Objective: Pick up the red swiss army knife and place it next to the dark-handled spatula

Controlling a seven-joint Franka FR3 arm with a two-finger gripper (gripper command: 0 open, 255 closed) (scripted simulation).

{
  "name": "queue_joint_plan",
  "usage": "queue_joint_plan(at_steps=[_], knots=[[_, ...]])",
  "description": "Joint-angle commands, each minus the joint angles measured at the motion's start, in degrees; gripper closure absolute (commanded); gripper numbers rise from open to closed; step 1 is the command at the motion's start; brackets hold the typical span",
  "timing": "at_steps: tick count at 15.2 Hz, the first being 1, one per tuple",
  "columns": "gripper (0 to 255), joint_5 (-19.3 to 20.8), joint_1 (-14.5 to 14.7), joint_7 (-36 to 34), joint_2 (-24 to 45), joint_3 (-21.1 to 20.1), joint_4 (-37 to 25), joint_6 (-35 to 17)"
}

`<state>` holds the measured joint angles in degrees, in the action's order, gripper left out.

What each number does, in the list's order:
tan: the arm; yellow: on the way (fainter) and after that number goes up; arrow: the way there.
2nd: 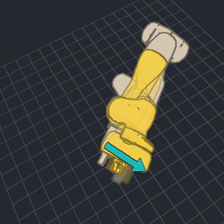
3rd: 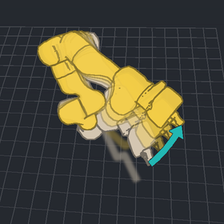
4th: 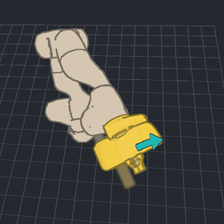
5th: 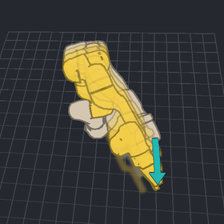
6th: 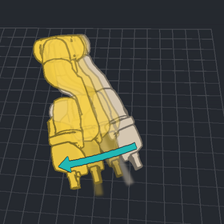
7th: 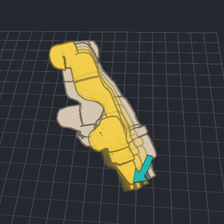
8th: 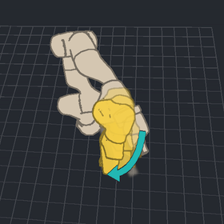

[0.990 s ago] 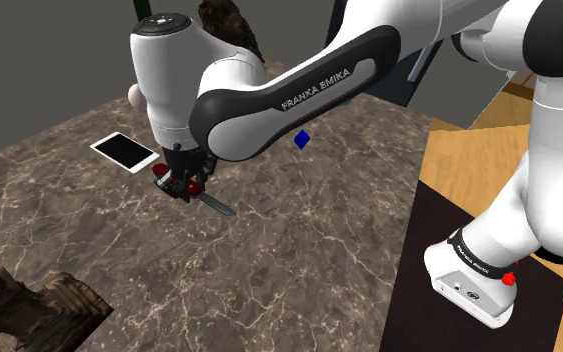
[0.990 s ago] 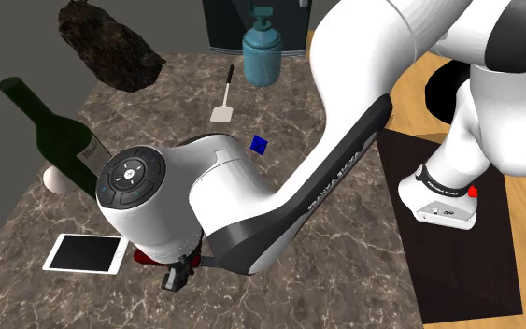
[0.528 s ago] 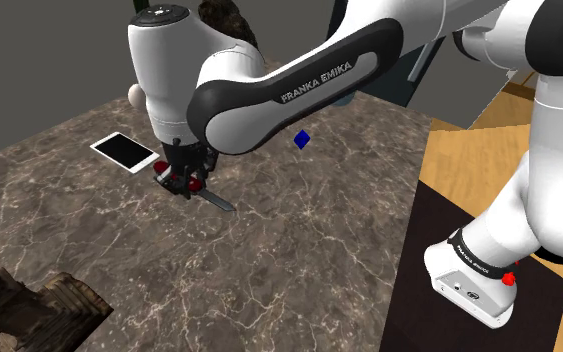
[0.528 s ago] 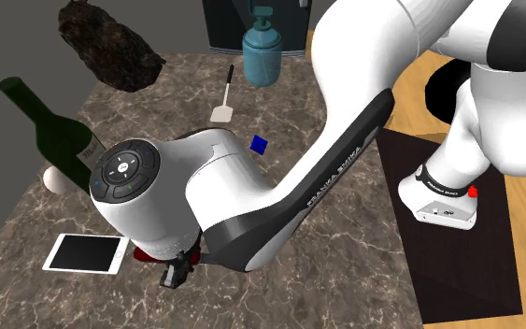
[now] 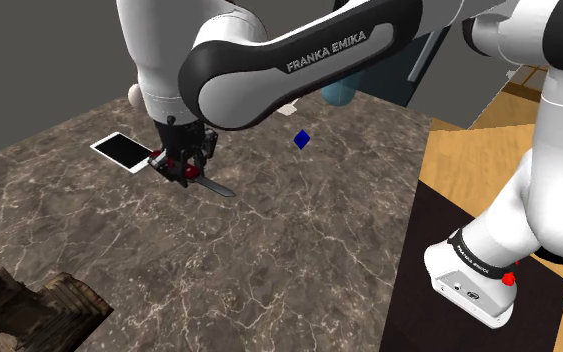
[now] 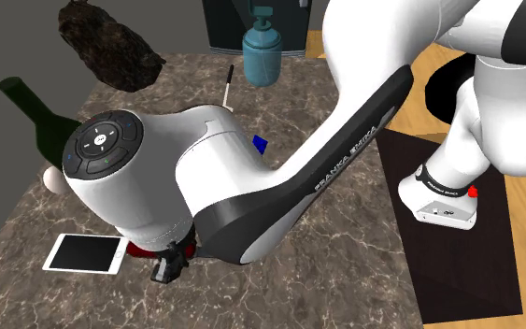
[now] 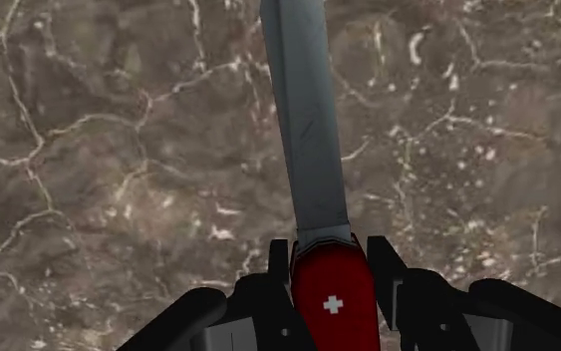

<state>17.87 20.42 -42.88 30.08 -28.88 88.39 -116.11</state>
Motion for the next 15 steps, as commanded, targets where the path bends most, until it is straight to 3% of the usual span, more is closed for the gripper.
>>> queue_joint_plan(at_steps=[1,7,15], knots=[[255,-0.4,-0.1,0.2,-0.7,-0.2,-0.6,1.2],[255,-1.2,-0.1,0.8,-1.8,-0.7,-2.9,4.5],[255,-8.5,-11.1,10.4,-17.1,-1.2,17.9,-3.2]])
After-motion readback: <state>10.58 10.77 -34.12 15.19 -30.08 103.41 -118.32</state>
